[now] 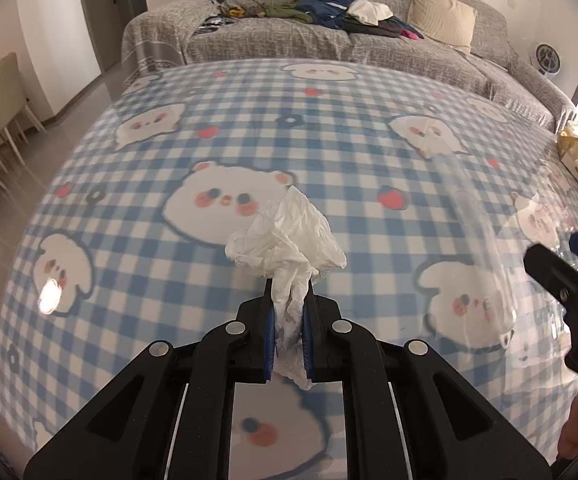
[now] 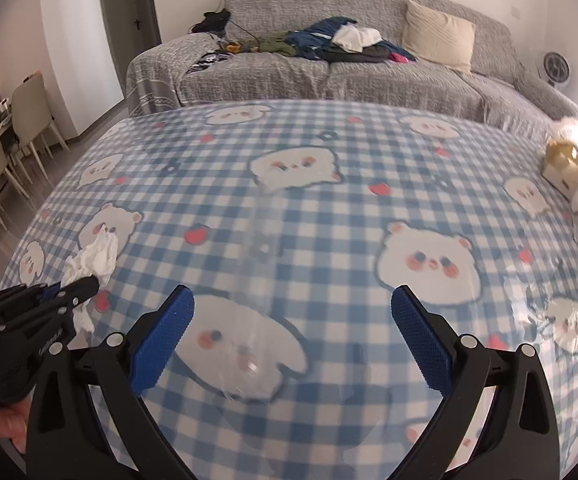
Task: Collect trash
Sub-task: 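Grasp the white tissue with the left tool while the right tool grasps the clear case, then carry the white tissue and clear plastic case down over the trash bin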
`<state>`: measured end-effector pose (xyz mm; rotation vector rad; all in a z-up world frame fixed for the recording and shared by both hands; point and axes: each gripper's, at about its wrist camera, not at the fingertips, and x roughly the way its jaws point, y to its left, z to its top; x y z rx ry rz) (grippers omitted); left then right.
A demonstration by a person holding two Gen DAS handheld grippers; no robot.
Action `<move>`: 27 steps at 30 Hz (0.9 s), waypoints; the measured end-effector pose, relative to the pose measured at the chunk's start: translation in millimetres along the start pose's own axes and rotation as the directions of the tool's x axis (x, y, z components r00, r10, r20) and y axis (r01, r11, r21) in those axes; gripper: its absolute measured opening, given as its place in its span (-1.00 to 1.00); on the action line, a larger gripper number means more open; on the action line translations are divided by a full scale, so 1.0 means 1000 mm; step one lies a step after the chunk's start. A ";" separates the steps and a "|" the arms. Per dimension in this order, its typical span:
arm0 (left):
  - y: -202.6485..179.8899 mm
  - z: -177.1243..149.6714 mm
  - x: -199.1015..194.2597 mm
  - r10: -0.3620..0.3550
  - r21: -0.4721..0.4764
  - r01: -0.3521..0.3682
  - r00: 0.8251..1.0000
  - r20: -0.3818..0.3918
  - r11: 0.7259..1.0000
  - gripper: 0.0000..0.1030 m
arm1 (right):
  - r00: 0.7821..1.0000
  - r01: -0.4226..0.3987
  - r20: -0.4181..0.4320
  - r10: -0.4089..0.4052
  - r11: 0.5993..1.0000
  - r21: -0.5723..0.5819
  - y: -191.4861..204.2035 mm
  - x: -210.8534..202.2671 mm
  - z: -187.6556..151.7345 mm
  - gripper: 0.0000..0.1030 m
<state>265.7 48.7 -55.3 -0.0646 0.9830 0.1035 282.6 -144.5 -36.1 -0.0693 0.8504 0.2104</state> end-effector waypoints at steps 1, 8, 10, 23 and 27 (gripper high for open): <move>0.003 -0.001 -0.001 0.004 -0.003 -0.004 1.000 0.000 1.000 -0.81 | 1.000 0.000 0.000 0.000 1.000 -0.006 0.006 0.003 0.002 0.80; 0.028 -0.009 -0.010 0.031 -0.024 -0.031 1.000 0.001 0.999 -0.81 | 1.000 0.004 -0.023 -0.005 1.000 -0.006 0.027 0.022 0.006 0.54; 0.033 -0.012 -0.012 0.037 -0.028 -0.037 0.999 -0.002 0.999 -0.81 | 0.999 0.014 -0.038 -0.014 1.000 -0.003 0.031 0.029 0.005 0.39; 0.038 -0.020 -0.018 0.041 -0.028 -0.041 0.999 -0.005 0.999 -0.81 | 0.996 0.029 -0.086 -0.026 0.999 0.034 0.025 0.041 -0.005 -0.51; 0.035 -0.023 -0.023 0.040 -0.026 -0.040 0.999 -0.002 0.999 -0.81 | 0.997 0.026 -0.078 -0.024 0.999 0.027 0.025 0.031 -0.007 -0.51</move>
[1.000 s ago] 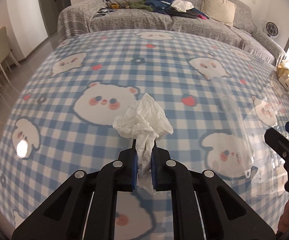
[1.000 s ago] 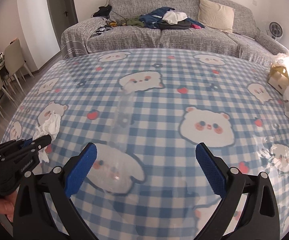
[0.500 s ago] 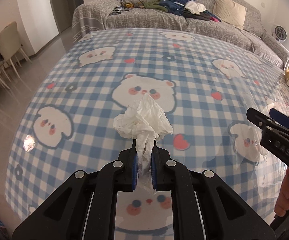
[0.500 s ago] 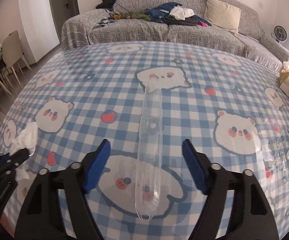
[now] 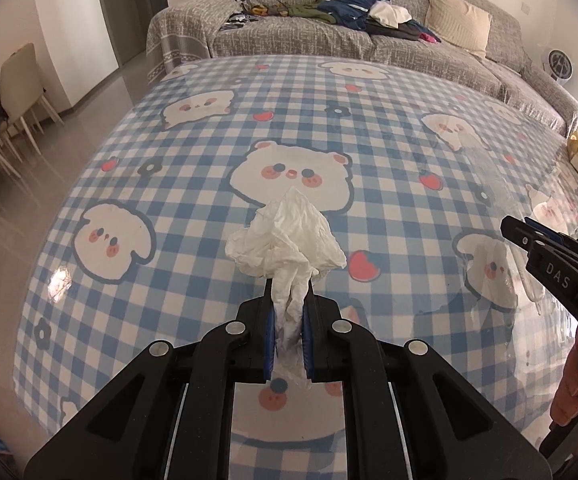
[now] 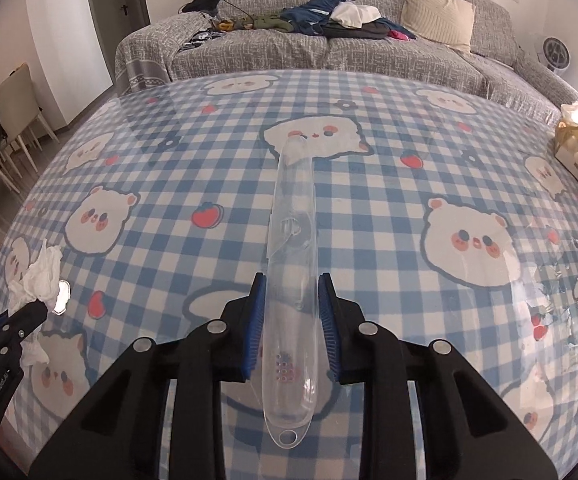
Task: Collect trash
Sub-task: 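Carry the white tissue and clear plastic case down over the trash bin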
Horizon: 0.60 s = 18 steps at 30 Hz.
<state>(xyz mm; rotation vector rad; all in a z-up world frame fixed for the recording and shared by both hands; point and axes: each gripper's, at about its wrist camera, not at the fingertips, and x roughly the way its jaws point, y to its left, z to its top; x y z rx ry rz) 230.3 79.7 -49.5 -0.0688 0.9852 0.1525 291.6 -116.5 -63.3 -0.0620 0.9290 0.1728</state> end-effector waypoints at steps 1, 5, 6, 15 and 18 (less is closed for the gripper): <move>-0.001 -0.001 -0.001 0.001 0.001 -0.001 1.000 0.001 1.000 -0.81 | 1.000 -0.003 0.004 0.003 1.000 -0.002 0.000 -0.004 -0.001 -0.51; -0.006 -0.007 -0.009 0.001 0.005 -0.001 1.000 0.007 1.000 -0.81 | 1.000 -0.009 0.016 0.010 1.000 -0.003 -0.002 -0.017 -0.005 -0.51; -0.007 -0.009 -0.012 0.002 0.006 -0.002 1.000 0.012 1.000 -0.81 | 1.000 -0.012 0.021 0.012 1.000 -0.003 -0.003 -0.021 -0.008 -0.51; -0.017 -0.031 -0.040 -0.015 0.010 0.014 0.999 0.030 1.000 -0.81 | 0.997 -0.022 0.070 0.023 1.000 -0.005 -0.014 -0.069 -0.033 -0.51; -0.020 -0.040 -0.051 -0.020 0.017 0.019 0.999 0.034 1.000 -0.81 | 0.996 -0.030 0.089 0.030 1.000 -0.002 -0.020 -0.084 -0.047 -0.51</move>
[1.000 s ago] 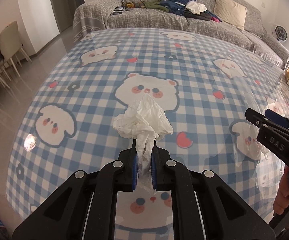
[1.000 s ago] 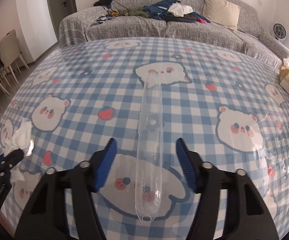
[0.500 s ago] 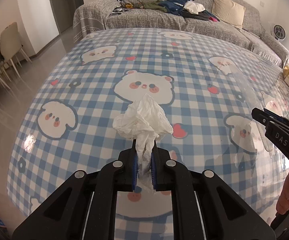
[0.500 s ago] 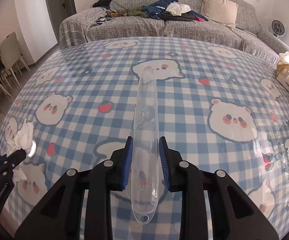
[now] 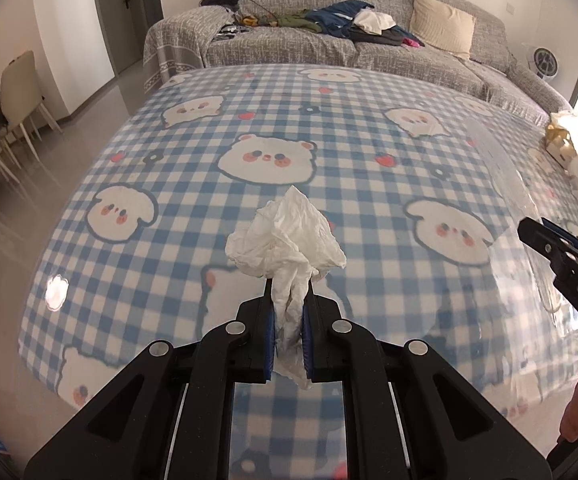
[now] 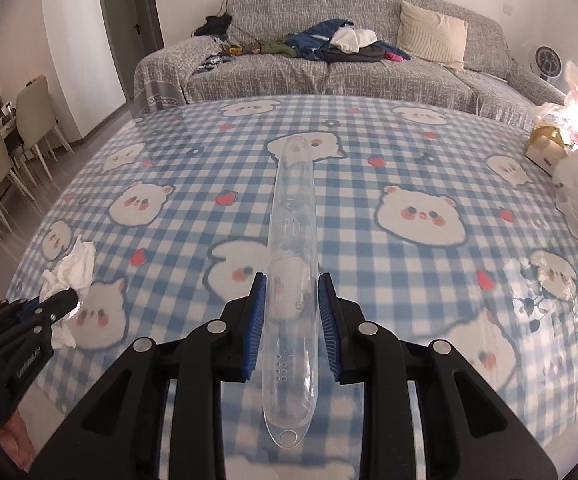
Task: Collect trash
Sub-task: 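Carry the white tissue and clear plastic case down over the trash bin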
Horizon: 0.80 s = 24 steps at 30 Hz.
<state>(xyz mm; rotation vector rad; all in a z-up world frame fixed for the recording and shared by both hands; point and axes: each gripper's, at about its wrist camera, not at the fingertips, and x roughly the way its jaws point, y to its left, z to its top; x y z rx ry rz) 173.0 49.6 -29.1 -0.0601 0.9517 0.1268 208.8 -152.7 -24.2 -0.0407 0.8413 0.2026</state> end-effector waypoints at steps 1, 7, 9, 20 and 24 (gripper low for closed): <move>-0.001 -0.001 -0.002 -0.001 0.001 0.001 1.000 0.000 1.000 -0.81 | 1.000 0.001 0.000 -0.001 1.000 -0.001 -0.002 -0.006 -0.005 -0.51; -0.008 -0.022 -0.028 -0.010 -0.009 0.010 1.000 0.024 1.000 -0.81 | 1.000 0.001 0.007 0.000 1.000 -0.016 -0.009 -0.040 -0.029 -0.51; -0.011 -0.032 -0.033 -0.014 -0.011 0.015 1.000 0.021 1.000 -0.81 | 1.000 0.002 0.012 -0.002 1.000 -0.016 -0.011 -0.050 -0.036 -0.51; -0.035 -0.083 -0.058 -0.049 0.033 0.049 0.999 -0.002 0.998 -0.81 | 1.000 -0.026 0.009 0.026 1.000 0.012 -0.020 -0.096 -0.087 -0.51; -0.036 -0.103 -0.064 -0.052 0.043 0.053 0.999 -0.013 0.998 -0.81 | 1.000 -0.030 0.004 0.029 0.999 0.013 -0.018 -0.104 -0.104 -0.51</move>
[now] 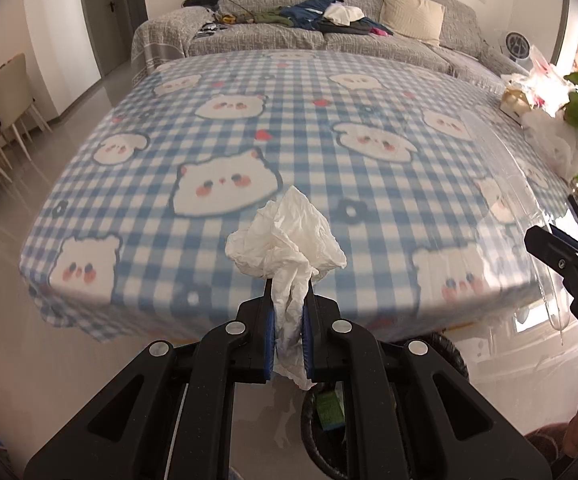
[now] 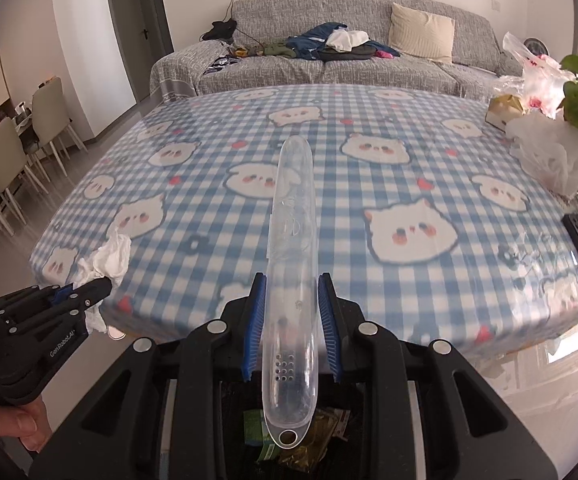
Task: Collect trash
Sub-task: 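Carry the white tissue and clear plastic case down over the trash bin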
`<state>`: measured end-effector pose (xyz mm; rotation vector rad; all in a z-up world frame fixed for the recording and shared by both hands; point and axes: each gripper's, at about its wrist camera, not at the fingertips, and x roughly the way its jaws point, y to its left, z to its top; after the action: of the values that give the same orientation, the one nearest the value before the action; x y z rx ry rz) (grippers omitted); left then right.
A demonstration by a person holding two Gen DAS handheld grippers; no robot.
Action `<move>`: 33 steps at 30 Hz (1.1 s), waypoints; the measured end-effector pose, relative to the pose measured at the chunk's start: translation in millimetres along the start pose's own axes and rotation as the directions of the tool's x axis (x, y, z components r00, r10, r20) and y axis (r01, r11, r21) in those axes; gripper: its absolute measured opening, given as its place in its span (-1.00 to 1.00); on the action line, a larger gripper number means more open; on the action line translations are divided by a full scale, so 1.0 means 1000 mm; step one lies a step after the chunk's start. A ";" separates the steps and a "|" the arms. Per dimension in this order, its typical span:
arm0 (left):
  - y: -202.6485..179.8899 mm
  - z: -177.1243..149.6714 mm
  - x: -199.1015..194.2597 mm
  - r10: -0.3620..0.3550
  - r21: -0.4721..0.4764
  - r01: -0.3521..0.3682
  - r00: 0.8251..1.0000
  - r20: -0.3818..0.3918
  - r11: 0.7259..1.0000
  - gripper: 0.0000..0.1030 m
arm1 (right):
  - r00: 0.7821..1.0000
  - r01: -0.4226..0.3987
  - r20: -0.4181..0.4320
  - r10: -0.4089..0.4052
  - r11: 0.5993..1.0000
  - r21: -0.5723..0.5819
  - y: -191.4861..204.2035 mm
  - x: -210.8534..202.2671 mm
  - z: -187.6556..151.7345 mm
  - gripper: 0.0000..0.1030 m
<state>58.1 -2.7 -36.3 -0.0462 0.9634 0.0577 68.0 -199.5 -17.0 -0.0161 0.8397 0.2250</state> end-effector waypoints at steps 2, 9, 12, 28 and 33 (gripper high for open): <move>0.000 -0.008 -0.002 -0.009 -0.001 0.009 1.000 -0.008 1.000 -0.81 | 1.000 -0.003 -0.003 0.003 1.000 0.002 0.001 -0.004 -0.009 -0.51; 0.002 -0.031 -0.011 -0.009 -0.005 0.009 1.000 -0.009 1.000 -0.81 | 0.999 -0.016 -0.030 0.016 1.000 -0.001 0.004 -0.008 -0.035 -0.51; 0.003 -0.041 -0.010 -0.003 -0.006 0.003 1.000 -0.017 1.000 -0.81 | 0.999 -0.019 -0.038 0.019 1.000 0.000 0.006 -0.010 -0.045 -0.51; 0.008 -0.080 -0.008 -0.013 -0.023 0.012 0.998 -0.055 1.000 -0.81 | 0.995 -0.039 -0.086 0.041 0.999 0.022 0.005 -0.024 -0.103 -0.51; 0.004 -0.092 -0.012 -0.022 -0.017 0.021 0.998 -0.058 1.000 -0.81 | 0.994 -0.034 -0.104 0.037 0.999 0.028 0.003 -0.025 -0.117 -0.51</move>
<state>-24.2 -4.7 -78.9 -0.0741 1.0210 0.0445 -35.0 -213.5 -76.2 0.0118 0.9477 0.2483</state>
